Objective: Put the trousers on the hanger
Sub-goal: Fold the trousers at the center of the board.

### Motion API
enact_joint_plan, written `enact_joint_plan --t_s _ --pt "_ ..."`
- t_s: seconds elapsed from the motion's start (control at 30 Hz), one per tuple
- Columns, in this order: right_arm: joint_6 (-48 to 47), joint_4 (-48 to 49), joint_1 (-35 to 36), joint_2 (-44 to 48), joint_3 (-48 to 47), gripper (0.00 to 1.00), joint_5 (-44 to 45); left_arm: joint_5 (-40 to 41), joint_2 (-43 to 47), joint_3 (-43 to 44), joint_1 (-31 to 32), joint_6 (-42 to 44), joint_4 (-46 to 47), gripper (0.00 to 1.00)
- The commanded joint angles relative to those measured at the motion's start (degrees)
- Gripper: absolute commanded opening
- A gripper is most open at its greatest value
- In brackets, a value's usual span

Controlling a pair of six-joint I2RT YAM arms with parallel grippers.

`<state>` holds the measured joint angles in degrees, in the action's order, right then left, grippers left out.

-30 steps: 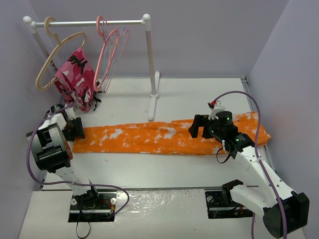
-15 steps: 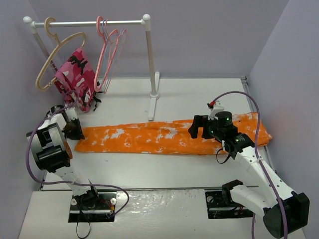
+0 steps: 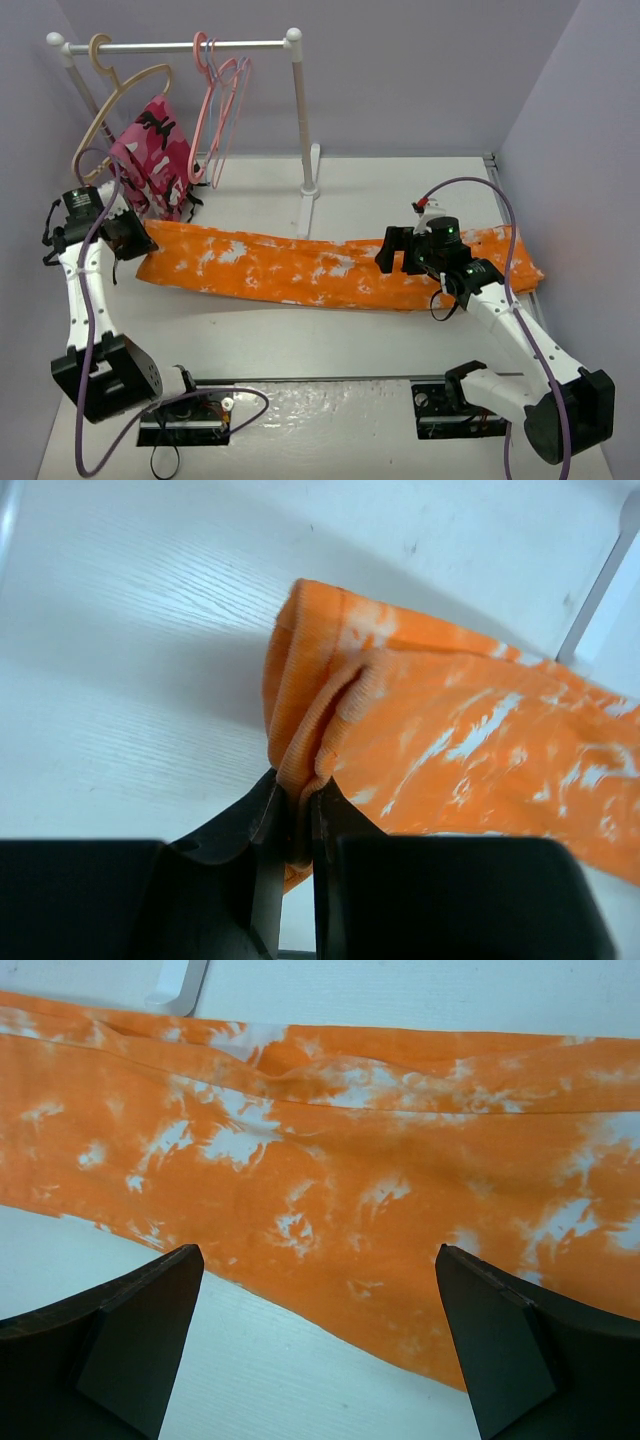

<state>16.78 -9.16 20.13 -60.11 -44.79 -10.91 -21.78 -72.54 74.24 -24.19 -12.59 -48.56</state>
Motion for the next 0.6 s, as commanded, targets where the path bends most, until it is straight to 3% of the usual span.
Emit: enact_joint_plan --t_s 0.0,0.2,0.37,0.43,0.57 --pt "1.48 0.25 0.44 -2.38 -6.42 1.0 -0.31 9.48 4.16 8.28 -2.44 -6.7 -7.63 0.0" --pt "1.76 -1.86 0.49 -5.3 -11.37 1.0 -0.08 30.47 1.77 25.38 -4.05 -7.31 -16.81 0.0" --pt "1.59 -2.89 0.44 -6.24 -13.13 1.0 0.46 40.56 -2.02 37.21 -6.14 -5.78 -19.42 0.0" --pt "1.54 -3.26 0.44 -5.98 -13.32 1.0 0.76 40.05 -3.22 40.61 -6.65 -5.72 -20.37 0.0" --pt "0.43 -4.23 0.5 -5.03 -13.42 1.0 2.59 22.59 -3.81 42.1 -5.92 -7.86 -20.8 0.0"
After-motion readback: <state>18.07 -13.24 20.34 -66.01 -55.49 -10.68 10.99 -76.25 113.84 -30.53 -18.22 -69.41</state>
